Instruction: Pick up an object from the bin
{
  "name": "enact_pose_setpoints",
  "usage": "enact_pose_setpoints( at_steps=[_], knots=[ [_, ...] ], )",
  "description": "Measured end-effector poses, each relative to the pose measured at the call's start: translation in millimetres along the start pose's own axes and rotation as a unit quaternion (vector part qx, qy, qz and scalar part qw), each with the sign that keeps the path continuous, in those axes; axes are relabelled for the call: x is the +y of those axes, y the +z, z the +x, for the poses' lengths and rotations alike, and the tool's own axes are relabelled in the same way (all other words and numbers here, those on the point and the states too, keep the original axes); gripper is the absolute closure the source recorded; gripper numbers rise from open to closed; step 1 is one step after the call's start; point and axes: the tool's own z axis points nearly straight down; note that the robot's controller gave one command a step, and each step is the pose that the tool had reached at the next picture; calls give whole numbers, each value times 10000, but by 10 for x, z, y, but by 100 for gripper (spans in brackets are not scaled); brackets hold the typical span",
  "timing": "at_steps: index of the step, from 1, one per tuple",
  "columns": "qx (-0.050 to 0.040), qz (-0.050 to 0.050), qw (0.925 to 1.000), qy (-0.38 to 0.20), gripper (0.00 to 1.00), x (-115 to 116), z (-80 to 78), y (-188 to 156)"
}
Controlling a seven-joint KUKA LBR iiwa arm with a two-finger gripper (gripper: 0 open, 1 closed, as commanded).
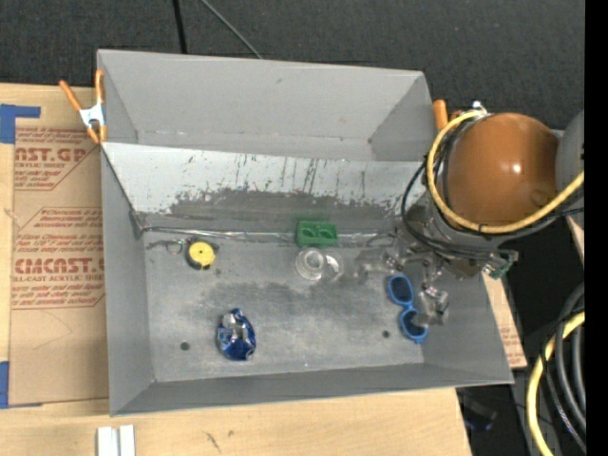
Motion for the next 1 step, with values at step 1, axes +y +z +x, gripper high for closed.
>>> enact_pose_setpoints(
  at_steps=[1],
  knots=[
    [24,-53,9987,-512,0,-240,525,546]
  ],
)
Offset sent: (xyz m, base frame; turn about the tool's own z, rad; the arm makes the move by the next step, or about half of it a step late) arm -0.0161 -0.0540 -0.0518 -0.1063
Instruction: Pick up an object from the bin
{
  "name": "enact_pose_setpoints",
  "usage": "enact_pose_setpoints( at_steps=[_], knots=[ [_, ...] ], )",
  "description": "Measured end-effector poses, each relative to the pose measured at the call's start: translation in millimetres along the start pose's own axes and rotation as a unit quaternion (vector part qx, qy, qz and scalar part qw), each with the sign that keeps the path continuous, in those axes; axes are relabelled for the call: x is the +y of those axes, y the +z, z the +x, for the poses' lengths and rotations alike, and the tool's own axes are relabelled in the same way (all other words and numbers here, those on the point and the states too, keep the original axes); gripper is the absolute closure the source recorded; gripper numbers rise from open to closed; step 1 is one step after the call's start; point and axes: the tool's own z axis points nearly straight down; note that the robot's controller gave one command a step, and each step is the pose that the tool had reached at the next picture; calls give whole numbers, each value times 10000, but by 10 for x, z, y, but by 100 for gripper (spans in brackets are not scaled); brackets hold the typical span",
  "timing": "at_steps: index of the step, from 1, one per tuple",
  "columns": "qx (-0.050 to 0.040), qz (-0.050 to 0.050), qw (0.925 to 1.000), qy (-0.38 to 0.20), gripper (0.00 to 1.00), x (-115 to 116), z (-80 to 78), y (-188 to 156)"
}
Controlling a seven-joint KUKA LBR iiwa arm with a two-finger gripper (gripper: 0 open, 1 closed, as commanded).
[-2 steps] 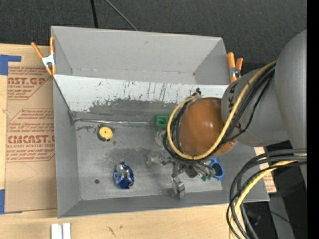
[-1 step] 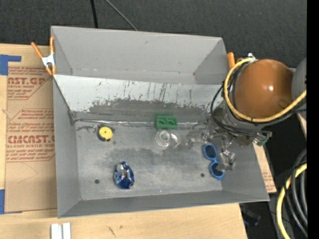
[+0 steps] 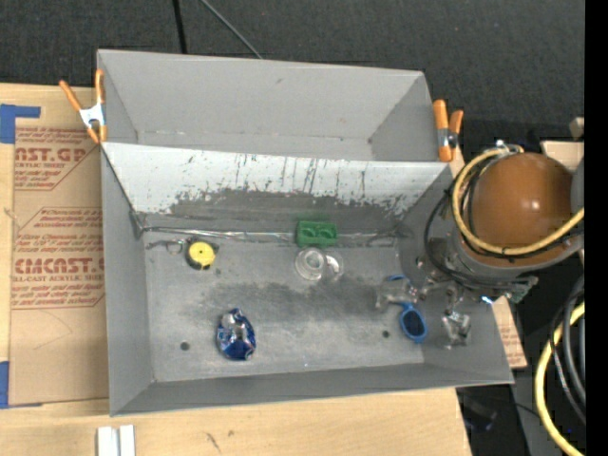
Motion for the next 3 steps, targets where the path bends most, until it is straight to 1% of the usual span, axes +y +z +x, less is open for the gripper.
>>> enact_pose_setpoints(
  at_steps=[1,2,3],
  knots=[
    [-19,41,9939,-1104,0,-401,98,-571],
    [-105,-22,9837,-1795,0,-458,-395,532],
    [-28,10,9843,-1763,100,-514,-288,522]
  ],
)
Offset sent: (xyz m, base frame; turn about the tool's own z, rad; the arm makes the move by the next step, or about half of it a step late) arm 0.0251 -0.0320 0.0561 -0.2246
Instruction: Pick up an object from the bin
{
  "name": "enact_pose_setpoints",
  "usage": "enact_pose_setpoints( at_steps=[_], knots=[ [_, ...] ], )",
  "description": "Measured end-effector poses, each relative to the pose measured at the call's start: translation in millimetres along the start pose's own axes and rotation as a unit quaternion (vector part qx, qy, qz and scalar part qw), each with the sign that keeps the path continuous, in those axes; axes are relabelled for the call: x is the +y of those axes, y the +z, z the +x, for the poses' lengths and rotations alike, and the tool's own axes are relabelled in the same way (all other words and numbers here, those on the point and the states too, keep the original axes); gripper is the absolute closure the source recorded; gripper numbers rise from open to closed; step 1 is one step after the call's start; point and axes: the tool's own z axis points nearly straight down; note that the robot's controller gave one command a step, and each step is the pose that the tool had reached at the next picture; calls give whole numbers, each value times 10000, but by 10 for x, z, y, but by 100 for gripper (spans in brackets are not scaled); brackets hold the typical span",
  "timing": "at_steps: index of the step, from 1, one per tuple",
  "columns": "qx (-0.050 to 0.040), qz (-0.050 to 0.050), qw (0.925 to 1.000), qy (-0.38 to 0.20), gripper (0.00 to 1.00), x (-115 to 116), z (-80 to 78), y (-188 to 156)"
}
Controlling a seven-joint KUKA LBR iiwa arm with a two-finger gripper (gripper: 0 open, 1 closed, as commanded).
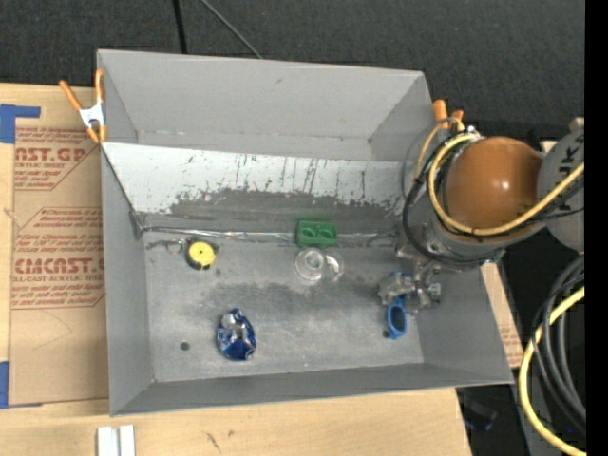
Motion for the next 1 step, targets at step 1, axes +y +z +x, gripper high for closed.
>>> enact_pose_setpoints(
  at_steps=[1],
  knots=[
    [15,44,10000,53,100,244,-72,-1354]
  ],
)
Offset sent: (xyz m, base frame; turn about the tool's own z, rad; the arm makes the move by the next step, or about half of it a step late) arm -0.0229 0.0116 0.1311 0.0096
